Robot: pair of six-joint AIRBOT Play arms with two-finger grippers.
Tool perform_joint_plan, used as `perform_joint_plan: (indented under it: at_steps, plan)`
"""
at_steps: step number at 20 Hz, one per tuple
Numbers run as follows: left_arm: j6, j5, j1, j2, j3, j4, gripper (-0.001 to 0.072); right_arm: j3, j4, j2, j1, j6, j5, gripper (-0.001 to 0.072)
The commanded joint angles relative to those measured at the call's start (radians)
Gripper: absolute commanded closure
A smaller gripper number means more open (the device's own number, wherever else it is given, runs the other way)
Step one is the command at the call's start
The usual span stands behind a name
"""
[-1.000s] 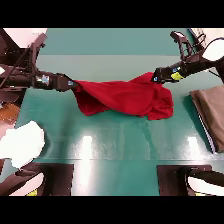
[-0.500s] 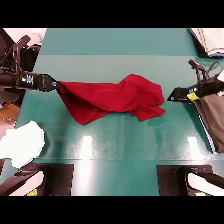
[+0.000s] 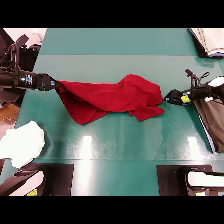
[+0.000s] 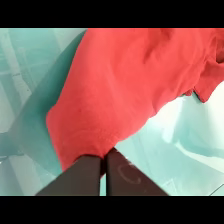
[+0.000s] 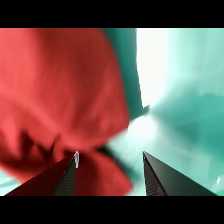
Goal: Fold the shirts.
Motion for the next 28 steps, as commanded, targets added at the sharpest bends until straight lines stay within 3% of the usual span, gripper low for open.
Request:
perform_joint_plan:
  at_steps: [1,4,9,11,13,14,15,19,28]
  plan:
    - [0.001,0.005,0.001,0.000,0.001,0.000,0.0682,0.089,0.023,-0.106,0.005,-0.021,0.014,0.0253]
    - [0.000,0.012,0.001,0.000,0.001,0.000,0.0682,0.134,0.024,-0.176,0.006,-0.021,0.103,0.0253]
    - [0.000,0.024,0.001,0.000,0.001,0.000,0.0682,0.137,0.023,-0.189,0.039,-0.022,0.103,0.0265]
    - [0.000,0.030,0.001,0.000,0.001,0.000,0.0682,0.137,0.023,-0.189,0.068,-0.023,0.100,0.0384]
    - [0.000,0.028,0.001,0.000,0.001,0.000,0.0683,0.137,0.021,-0.188,0.101,-0.032,0.090,0.0432]
    - [0.000,0.025,0.001,0.000,0.001,0.000,0.0683,0.137,0.018,-0.188,0.112,-0.042,0.089,0.0628]
    - [0.000,0.020,0.001,0.000,0.001,0.000,0.0682,0.137,0.012,-0.187,0.117,-0.043,0.085,0.0693]
    - [-0.027,0.008,0.001,0.001,0.002,0.000,0.0683,0.137,0.011,-0.097,0.086,-0.029,0.060,0.0696]
    - [-0.028,0.016,0.001,0.001,0.229,-0.032,0.0683,0.137,0.014,0.364,-0.069,-0.029,0.020,0.0700]
